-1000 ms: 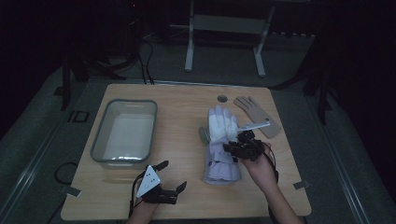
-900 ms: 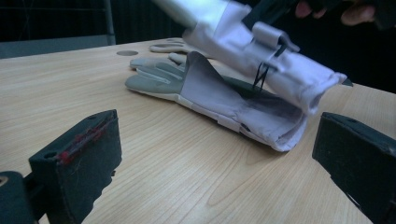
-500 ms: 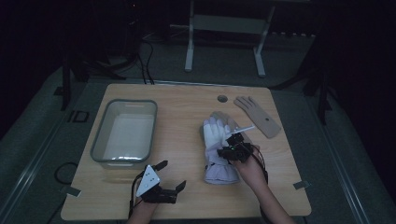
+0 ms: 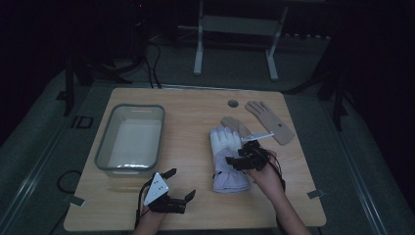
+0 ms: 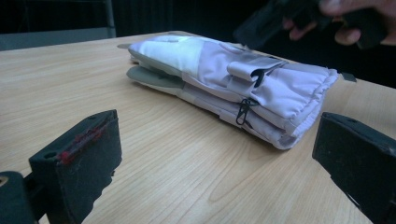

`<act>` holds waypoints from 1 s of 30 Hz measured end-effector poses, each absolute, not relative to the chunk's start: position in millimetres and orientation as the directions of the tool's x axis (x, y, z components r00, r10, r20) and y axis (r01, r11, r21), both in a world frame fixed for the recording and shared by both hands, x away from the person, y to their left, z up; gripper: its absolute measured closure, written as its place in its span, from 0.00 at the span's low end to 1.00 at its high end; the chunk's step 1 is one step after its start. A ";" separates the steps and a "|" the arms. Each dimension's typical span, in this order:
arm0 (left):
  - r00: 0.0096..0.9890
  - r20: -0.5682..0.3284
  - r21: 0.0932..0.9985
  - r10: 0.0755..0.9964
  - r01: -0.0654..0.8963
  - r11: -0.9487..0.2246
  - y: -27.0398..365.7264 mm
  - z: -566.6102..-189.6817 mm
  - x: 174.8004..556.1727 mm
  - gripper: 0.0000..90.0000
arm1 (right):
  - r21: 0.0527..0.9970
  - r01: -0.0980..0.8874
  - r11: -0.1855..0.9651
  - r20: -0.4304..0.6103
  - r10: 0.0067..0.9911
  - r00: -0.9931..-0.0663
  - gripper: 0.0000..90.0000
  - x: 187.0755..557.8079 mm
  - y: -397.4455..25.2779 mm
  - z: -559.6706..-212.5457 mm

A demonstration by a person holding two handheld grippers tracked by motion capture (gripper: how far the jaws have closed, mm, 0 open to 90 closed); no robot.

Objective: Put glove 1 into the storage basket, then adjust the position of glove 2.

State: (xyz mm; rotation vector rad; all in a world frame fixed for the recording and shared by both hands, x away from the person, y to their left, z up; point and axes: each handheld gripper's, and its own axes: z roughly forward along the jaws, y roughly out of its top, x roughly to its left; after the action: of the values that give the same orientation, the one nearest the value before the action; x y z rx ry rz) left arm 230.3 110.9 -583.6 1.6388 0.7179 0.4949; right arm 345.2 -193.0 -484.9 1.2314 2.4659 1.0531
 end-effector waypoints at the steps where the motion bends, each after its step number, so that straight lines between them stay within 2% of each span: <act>1: 0.715 -0.069 0.979 0.695 0.181 -0.090 110.4 -583.6 230.3 0.02 | 0.679 0.619 0.395 0.153 0.748 -0.645 0.25 343.7 -195.3 -482.0; 2: 0.715 -0.066 0.979 0.696 0.181 -0.092 110.1 -583.6 230.2 0.02 | 0.690 0.610 0.390 0.161 0.739 -0.654 0.20 342.2 -197.5 -479.3; 4: 0.712 -0.062 0.980 0.699 0.177 -0.093 109.9 -583.6 229.6 0.02 | 0.708 0.592 0.385 0.172 0.719 -0.674 0.17 339.3 -202.8 -475.0; 12: 0.699 -0.063 0.979 0.712 0.181 -0.091 110.2 -583.6 229.6 0.02 | 0.785 0.500 0.365 0.125 0.699 -0.705 0.17 334.0 -232.5 -474.1; 18: 0.691 -0.062 0.976 0.720 0.192 -0.100 109.2 -583.3 230.3 0.02 | 0.790 0.500 0.355 0.117 0.713 -0.692 0.17 332.2 -248.6 -475.6; 27: 0.674 -0.056 0.952 0.737 0.258 -0.164 100.2 -578.5 230.4 0.02 | 0.783 0.503 0.365 0.125 0.700 -0.703 0.17 328.5 -263.1 -478.4; 30: 0.679 -0.109 0.943 0.726 0.302 -0.141 97.5 -574.9 233.8 0.02 | 0.767 0.533 0.357 0.142 0.715 -0.684 0.16 329.1 -266.8 -480.7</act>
State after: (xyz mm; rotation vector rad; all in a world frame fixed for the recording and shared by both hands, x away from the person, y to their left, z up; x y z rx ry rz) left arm 233.8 97.5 -574.9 1.7273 0.8319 0.4530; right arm 329.1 -266.8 -480.7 1.1237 2.4011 1.2309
